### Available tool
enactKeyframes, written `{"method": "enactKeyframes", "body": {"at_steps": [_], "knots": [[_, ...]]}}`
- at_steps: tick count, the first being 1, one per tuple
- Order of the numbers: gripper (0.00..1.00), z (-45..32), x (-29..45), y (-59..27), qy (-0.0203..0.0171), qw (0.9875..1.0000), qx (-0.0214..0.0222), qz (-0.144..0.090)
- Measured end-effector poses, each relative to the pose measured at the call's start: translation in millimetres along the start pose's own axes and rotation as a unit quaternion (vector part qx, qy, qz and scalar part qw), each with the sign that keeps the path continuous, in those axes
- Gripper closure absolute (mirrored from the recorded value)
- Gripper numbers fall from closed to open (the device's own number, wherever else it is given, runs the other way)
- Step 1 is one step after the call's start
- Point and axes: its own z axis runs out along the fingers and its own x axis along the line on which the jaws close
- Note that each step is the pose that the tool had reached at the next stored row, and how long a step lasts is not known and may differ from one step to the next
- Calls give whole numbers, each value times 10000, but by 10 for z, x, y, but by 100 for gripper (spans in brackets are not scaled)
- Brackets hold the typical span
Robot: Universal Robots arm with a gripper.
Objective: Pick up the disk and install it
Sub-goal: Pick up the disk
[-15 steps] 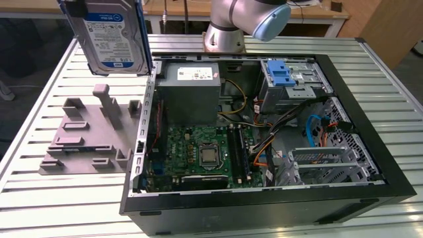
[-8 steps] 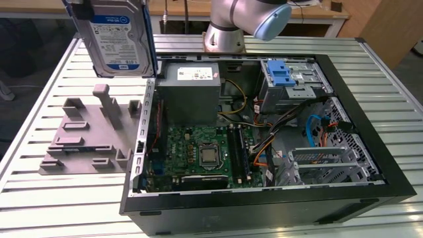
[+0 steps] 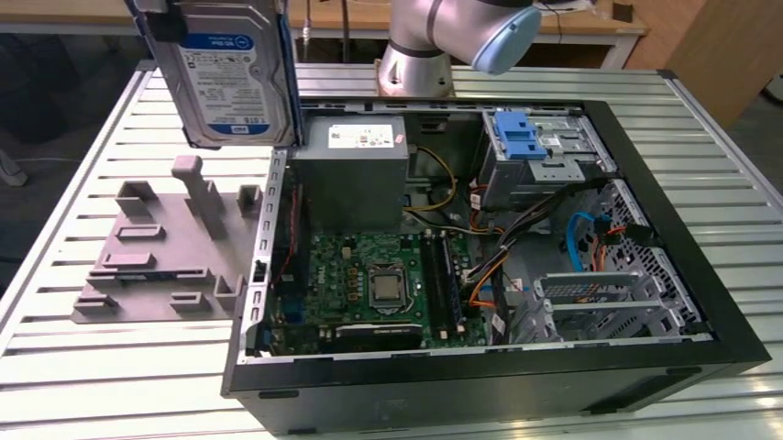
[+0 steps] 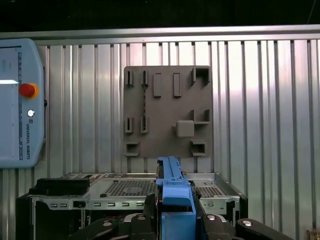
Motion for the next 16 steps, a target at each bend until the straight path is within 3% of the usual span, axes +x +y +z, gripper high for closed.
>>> {"method": "enactKeyframes", "body": {"at_steps": [16], "knots": [[64,8,173,-159,0,10000,0,2]]}}
